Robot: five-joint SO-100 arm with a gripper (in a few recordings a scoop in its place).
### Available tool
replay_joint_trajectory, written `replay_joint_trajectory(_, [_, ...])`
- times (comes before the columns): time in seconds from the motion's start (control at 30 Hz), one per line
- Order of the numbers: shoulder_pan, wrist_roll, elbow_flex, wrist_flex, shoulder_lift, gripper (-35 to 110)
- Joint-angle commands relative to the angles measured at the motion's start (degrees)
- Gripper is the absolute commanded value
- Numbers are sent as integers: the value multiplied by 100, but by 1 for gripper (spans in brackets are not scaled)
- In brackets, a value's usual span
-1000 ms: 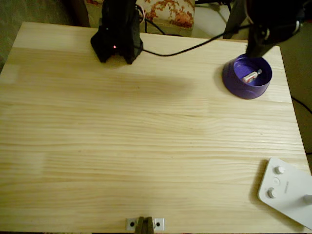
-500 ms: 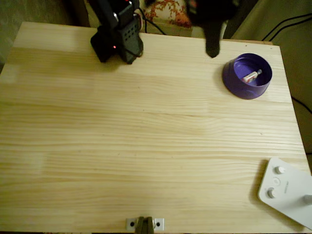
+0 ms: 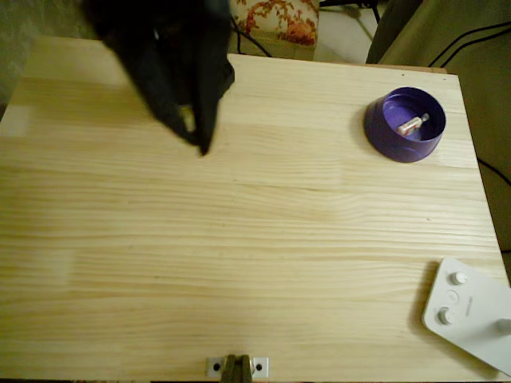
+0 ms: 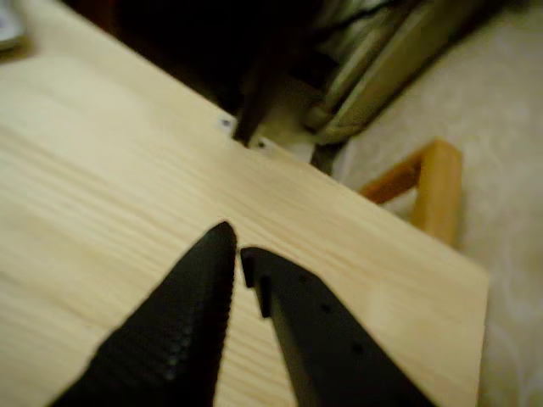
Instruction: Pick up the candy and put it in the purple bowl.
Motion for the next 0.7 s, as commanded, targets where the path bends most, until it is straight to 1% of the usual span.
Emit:
replay_joint_trajectory(0.0, [580,378,1063,-527,879,0])
replay_joint_trajectory(0.33, [826,1819,3023,-396,3094,0])
replay_joint_trajectory(0.67, [976,1960,4351,-396,4245,0])
